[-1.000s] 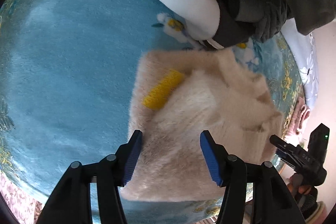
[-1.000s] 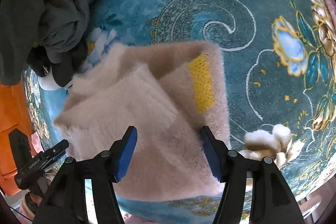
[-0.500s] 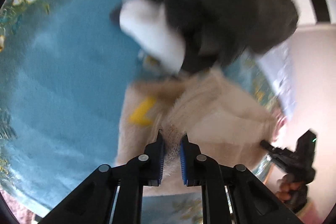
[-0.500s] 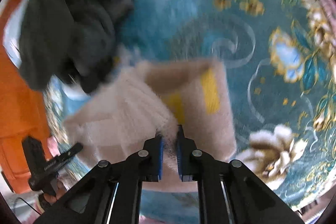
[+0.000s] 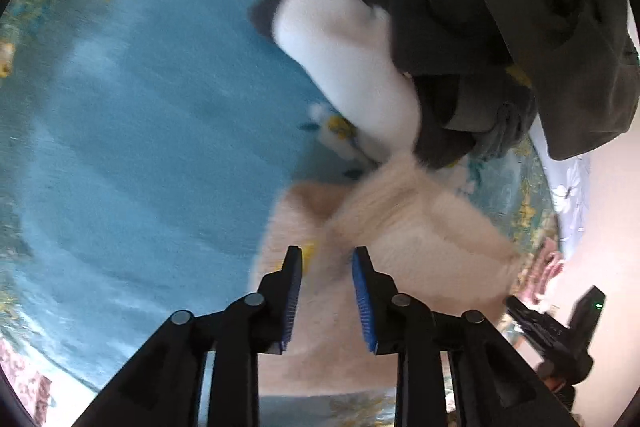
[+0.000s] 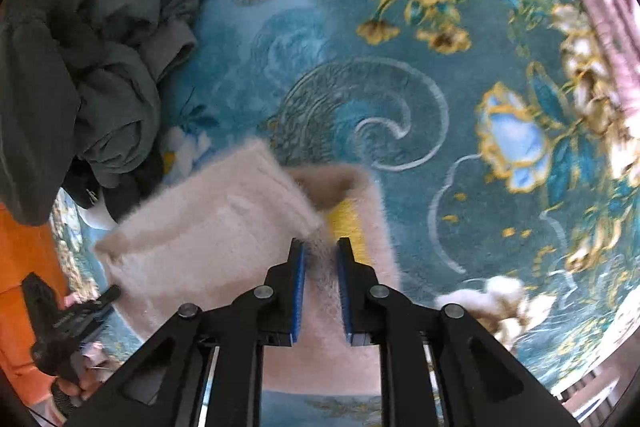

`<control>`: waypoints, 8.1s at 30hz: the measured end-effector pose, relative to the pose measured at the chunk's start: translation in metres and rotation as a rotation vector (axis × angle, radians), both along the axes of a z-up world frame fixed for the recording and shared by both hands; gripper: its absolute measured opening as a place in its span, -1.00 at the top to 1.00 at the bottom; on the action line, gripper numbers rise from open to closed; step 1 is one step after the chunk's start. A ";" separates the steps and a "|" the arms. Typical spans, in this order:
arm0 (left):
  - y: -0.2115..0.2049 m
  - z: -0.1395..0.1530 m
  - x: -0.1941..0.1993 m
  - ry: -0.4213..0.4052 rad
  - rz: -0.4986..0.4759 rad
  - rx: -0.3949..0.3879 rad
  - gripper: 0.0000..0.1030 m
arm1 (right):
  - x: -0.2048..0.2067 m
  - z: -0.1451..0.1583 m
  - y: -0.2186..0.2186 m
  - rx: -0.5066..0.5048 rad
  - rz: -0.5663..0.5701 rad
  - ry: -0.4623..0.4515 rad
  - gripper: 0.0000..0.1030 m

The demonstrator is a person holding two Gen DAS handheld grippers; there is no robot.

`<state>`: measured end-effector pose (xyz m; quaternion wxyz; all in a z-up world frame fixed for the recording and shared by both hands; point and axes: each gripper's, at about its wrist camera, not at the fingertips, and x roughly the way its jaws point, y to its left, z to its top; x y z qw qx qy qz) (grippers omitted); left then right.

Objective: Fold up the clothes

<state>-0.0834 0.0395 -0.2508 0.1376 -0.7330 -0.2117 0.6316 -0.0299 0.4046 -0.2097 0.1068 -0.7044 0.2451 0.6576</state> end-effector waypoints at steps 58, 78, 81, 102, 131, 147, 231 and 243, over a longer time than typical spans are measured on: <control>-0.010 -0.075 0.059 -0.087 0.179 0.268 -0.60 | 0.103 -0.071 0.028 -0.404 -0.253 0.195 -0.56; 0.003 0.067 0.074 0.089 0.037 0.102 0.56 | 0.113 0.007 0.004 -0.392 -0.240 0.193 0.38; -0.017 0.100 0.084 0.114 0.006 0.099 0.57 | 0.126 0.031 -0.003 -0.416 -0.227 0.199 0.39; 0.031 0.225 0.110 0.281 -0.162 0.160 0.59 | 0.163 0.146 0.043 -0.446 -0.173 0.367 0.44; 0.417 0.156 0.173 0.150 -0.266 -0.131 0.79 | 0.202 0.018 0.417 -0.496 -0.298 0.284 0.80; 0.335 0.083 0.243 -0.061 -0.149 -0.047 0.78 | 0.219 -0.004 0.363 -0.411 -0.143 0.149 0.80; 0.658 0.246 0.130 0.284 -0.521 0.143 0.30 | 0.088 0.115 0.570 -0.154 0.029 0.535 0.29; 0.685 0.179 0.117 0.288 -0.569 0.006 0.30 | 0.073 0.022 0.583 -0.141 -0.109 0.349 0.33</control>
